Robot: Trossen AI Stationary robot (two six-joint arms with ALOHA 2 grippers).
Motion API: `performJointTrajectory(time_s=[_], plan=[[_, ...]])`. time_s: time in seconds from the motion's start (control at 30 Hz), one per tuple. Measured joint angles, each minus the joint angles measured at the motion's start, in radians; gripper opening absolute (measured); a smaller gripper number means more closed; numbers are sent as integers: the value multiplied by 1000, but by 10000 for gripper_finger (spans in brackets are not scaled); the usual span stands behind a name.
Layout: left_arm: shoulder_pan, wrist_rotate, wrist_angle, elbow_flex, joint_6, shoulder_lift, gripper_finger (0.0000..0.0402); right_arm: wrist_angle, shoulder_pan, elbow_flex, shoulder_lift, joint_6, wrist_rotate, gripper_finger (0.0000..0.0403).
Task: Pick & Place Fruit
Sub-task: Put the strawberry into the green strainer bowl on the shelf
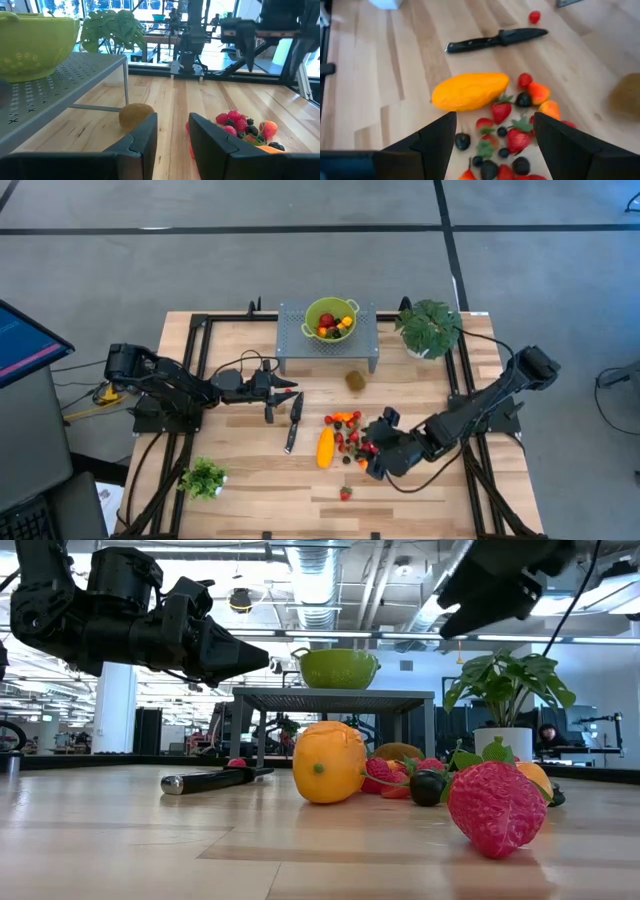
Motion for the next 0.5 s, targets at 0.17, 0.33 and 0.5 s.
performJointTrajectory(time_s=[0.17, 0.33, 0.5], plan=[[0, 0, 0, 0, 0, 0, 106, 100, 60, -77, 0, 3, 0, 260], [0, 1, 0, 0, 0, 0, 106, 242, 98, -174, 0, 2, 13, 260], [0, 1, 0, 0, 0, 0, 106, 345, 107, -244, 0, -20, 31, 260]])
